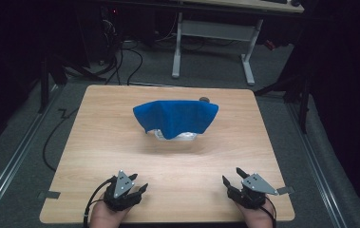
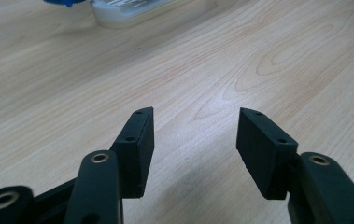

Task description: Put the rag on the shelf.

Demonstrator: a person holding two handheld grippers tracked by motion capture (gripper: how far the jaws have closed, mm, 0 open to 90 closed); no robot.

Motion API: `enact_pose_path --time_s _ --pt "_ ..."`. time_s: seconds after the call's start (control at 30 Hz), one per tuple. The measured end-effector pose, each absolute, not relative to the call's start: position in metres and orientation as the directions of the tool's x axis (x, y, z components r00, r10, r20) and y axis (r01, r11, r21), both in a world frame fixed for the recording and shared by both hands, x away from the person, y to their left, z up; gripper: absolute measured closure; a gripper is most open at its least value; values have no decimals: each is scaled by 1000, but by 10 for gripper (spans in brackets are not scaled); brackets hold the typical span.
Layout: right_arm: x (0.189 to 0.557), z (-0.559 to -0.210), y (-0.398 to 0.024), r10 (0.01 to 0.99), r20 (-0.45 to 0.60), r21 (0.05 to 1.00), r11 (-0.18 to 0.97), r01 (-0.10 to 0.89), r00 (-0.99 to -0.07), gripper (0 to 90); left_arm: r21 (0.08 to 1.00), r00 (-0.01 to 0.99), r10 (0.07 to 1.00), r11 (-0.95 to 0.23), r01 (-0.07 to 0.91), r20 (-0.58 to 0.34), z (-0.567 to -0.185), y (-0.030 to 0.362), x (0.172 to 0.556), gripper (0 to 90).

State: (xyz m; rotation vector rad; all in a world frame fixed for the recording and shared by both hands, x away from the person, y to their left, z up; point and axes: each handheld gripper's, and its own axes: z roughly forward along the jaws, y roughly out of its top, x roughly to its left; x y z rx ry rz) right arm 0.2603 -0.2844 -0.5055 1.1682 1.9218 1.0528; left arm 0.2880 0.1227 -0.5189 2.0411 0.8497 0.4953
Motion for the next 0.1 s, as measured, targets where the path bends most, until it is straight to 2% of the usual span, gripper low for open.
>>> enact_pose_path --time_s 0.07,0.1 --pt "263 -506 -284 913 -111 877 276 392 -393 388 825 687 726 -390 409 3 -520 124 293 473" --pt "264 -507 -284 913 -107 874 275 401 -393 387 830 669 741 -341 441 -50 -522 122 292 472"
